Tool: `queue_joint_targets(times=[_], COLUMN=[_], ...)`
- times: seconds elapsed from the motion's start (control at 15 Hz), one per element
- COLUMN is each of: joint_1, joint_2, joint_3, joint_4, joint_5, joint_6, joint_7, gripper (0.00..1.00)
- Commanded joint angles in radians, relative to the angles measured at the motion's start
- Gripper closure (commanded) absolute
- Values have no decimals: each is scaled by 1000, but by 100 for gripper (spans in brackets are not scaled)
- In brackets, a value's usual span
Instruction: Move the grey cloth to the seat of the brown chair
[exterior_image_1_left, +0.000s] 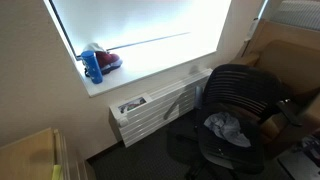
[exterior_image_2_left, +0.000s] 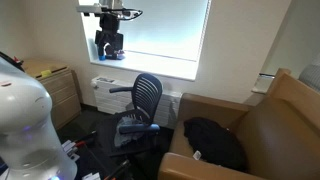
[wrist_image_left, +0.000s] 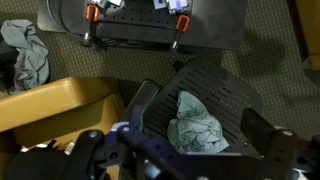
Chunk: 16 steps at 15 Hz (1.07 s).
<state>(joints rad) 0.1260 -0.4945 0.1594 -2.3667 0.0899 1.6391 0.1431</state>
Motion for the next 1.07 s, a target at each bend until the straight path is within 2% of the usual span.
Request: queue_joint_targets(times=[0.0,0.2,0.33,0.47,0.6,0.67,0.93,1.0], joint_1=[-1,21,44,43,35,58,57,44], joint_2=[1,55,96,178,242,183,249,269], joint_3=[1,34,78,128,151,128,133,140], joint_4=[2,-39,-81,-108,-112,-109,-111,-128], joint_5=[0,54,71,11,-41,-9,-34,-53], joint_6=[-2,169,326,475,514,470,502,599], joint_7=[0,38,67,132,210,169,204,257], gripper=[0,0,0,0,0,0,0,0])
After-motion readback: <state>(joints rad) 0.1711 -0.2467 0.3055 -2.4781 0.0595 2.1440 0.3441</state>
